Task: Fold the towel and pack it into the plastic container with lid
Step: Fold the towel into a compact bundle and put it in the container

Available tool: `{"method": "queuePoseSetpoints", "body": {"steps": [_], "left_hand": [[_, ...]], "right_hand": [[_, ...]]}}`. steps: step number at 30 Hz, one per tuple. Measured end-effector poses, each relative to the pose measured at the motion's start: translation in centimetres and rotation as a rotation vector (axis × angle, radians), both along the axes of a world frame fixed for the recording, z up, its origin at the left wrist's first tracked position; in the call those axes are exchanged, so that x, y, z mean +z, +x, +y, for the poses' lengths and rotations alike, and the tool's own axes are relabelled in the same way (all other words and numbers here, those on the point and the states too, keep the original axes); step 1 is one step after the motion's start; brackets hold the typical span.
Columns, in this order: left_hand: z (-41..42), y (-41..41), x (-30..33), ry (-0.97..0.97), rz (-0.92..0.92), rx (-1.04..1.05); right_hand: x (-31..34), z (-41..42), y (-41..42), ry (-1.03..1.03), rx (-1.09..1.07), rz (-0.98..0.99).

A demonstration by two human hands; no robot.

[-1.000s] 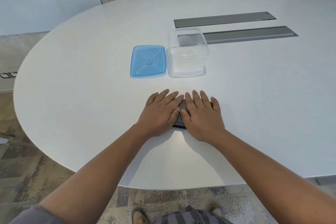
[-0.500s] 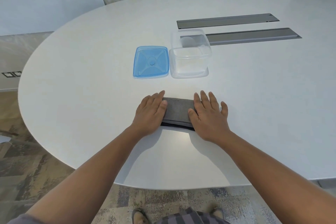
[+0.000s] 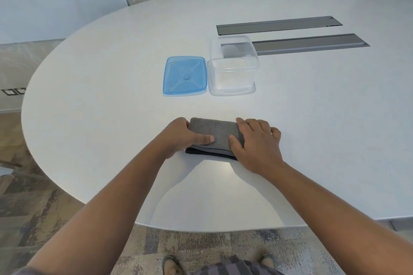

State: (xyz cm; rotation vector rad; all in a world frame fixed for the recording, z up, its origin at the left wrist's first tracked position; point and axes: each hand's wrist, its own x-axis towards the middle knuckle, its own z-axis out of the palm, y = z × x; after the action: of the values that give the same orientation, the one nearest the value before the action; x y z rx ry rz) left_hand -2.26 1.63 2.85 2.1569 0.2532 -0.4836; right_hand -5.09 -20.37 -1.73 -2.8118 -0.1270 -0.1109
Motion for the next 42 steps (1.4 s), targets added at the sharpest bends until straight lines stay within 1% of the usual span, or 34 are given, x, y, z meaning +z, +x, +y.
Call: {"method": "queuePoseSetpoints", "body": {"steps": [5,9,13,17,19,22,24,26,28,31,34,36,38,42], "left_hand": [[-0.3,-0.7,0.2,-0.093,-0.013,-0.026],[-0.3,-0.3,1.2,-0.173,-0.002,-0.072],[0.1,0.9,2.4,-0.347,0.074,-0.062],[-0.6,2.2,4.1,-0.448,0.034,-0.014],[-1.0,2.9,5.1,-0.483,-0.005,0.002],[-1.5,3.8,6.4,-0.467,-0.059,-0.023],[-1.8,4.4,7.4,-0.454,-0.089,-0.041],[-2.1,5.0,8.4,-0.494,-0.118,-0.052],[-2.2,5.9,9.3,-0.531,-0.175,-0.053],[-2.2,7.8,10.1,-0.48,-0.332,0.009],[-2.8,9.6,10.0,-0.452,-0.406,0.057],[-3.3,10.8,9.6,-0.5,-0.383,0.035],[-3.7,12.4,8.8,-0.61,-0.305,0.027],[-4.3,15.6,7.7,-0.813,-0.152,0.117]], "right_hand": [[0.1,0.0,0.2,0.027,-0.004,0.013],[0.8,-0.1,0.5,0.049,0.005,0.084],[2.2,0.2,1.0,0.059,0.07,0.1],[3.7,1.2,1.2,0.144,0.141,0.05],[4.2,1.7,1.3,0.133,0.194,0.029],[4.4,2.5,1.6,0.108,0.253,-0.043],[4.8,2.6,2.2,0.157,0.253,-0.104],[5.8,2.3,2.9,0.26,0.234,-0.118],[7.3,1.9,3.7,0.451,0.213,-0.073],[9.5,1.4,5.4,0.756,0.173,0.061],[10.4,1.0,7.6,0.969,0.13,0.056],[10.7,0.7,9.2,1.047,0.087,0.056],[11.0,0.5,10.7,1.145,0.058,0.087],[11.5,0.0,13.7,1.378,0.05,0.185]]}}
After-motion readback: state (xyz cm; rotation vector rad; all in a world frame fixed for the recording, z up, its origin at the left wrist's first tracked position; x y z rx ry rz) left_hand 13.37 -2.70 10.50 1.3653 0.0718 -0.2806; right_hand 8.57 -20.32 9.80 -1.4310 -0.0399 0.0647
